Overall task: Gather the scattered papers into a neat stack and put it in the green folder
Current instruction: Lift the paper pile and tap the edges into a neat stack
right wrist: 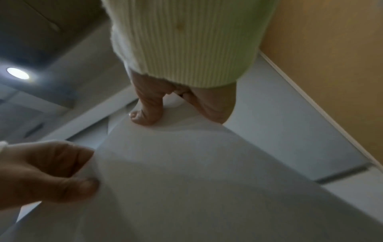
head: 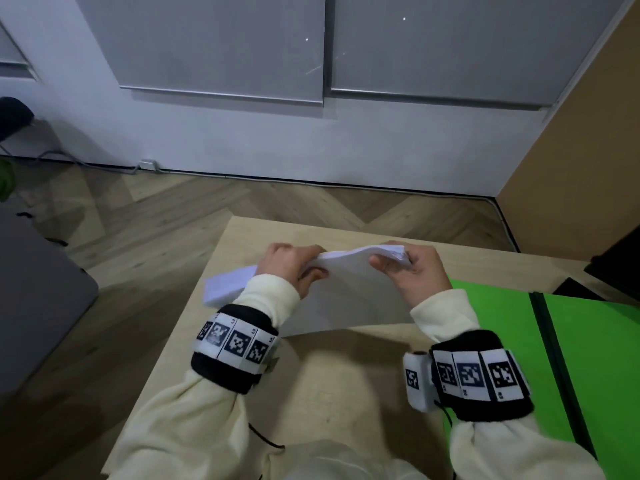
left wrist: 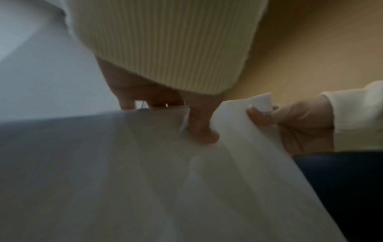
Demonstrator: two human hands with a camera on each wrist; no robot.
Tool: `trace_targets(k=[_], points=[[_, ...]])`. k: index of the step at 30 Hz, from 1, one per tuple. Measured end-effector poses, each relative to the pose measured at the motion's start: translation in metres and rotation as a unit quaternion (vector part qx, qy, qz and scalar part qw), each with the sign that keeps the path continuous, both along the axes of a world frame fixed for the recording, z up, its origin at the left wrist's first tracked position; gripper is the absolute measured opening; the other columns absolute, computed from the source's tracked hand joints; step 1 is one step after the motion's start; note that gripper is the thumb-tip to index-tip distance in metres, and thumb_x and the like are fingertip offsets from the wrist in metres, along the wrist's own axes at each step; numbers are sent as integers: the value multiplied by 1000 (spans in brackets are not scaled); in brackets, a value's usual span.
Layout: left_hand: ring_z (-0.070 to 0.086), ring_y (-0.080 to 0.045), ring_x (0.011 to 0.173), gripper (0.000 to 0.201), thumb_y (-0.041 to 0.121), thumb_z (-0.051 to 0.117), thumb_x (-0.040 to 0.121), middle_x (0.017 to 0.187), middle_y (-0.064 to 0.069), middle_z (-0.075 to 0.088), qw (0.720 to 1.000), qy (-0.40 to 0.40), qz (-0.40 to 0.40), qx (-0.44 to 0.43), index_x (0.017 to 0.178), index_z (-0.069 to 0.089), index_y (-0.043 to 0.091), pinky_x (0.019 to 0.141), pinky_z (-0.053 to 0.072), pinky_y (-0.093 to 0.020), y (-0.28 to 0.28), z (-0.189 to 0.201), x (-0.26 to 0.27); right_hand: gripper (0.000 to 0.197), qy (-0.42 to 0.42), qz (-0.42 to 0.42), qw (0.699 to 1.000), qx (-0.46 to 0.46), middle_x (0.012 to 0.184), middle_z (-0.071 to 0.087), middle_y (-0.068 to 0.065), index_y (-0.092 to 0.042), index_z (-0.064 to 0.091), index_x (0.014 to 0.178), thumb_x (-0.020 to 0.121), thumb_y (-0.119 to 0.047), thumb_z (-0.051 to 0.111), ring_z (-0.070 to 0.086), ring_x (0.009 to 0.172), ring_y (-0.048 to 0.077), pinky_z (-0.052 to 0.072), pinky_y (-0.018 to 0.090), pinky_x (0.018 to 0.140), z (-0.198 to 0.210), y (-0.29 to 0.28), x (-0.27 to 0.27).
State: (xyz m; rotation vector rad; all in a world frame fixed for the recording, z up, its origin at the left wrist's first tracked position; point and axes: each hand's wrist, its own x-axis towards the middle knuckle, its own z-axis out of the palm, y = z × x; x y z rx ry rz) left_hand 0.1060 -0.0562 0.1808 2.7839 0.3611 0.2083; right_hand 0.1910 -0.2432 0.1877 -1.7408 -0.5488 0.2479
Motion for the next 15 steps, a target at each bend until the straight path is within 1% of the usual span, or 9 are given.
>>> trace_targets(k=[2,4,7,9,10,11,13,14,15], points=[[63,-35,94,25,39,61,80,91,-14,71,999,-12,21,-38,97,67,22,82,50,-36,-6,12,0,8,-29,-15,999,13,71,67,-1,-9,74,82,77,-15,72,55,68,7,43,22,64,15,-5,1],[66,-30,82,17,35,68,73,79,-13,71,987,-71,55,-130,85,70,23,75,53,-36,-4,15,-1,16,-47,-26,998,-10,71,71,5,-8,74,81,75,-23,74,54,67,8,44,25,62,19,-18,10],[56,3,50,23,12,72,70,49,15,64,906,-169,88,-378,92,73,10,57,49,-15,8,13,-7,49,-41,-33,997,-51,83,70,27,-3,69,80,63,-49,70,53,72,9,47,32,65,9,-44,24],[52,11,43,28,7,70,68,45,24,62,870,-197,78,-445,96,68,12,50,46,-7,15,12,-13,61,-25,-39,998,-29,85,68,33,-1,67,75,56,-58,72,53,72,11,44,30,68,2,-56,29],[54,10,42,28,8,70,68,46,23,63,858,-200,74,-467,95,66,13,49,47,-8,17,9,-16,61,-11,-49,999,-6,81,70,28,-4,68,73,53,-61,74,56,71,12,46,29,68,0,-59,29],[55,9,41,26,4,70,70,46,21,64,851,-198,76,-481,94,65,12,48,47,-8,18,6,-18,60,8,-61,998,33,72,73,17,-9,69,73,50,-64,75,60,67,12,50,26,66,-2,-60,28],[58,6,42,19,-5,66,77,46,17,66,833,-197,93,-509,94,65,5,48,50,-11,16,-5,-20,56,73,-67,987,130,57,71,-6,-15,67,77,44,-60,77,63,56,1,54,15,57,-7,-58,26],[60,3,44,11,-5,65,78,49,15,67,817,-203,108,-529,88,66,1,50,52,-14,14,-11,-19,58,114,-58,977,169,58,72,-11,-16,66,83,43,-55,79,66,56,-2,55,13,57,-11,-54,24],[60,0,45,8,-4,65,79,50,14,68,799,-215,129,-546,82,66,4,51,53,-17,11,-17,-16,62,145,-45,970,191,66,75,-12,-16,65,90,43,-53,81,69,64,-1,57,15,61,-16,-48,23]])
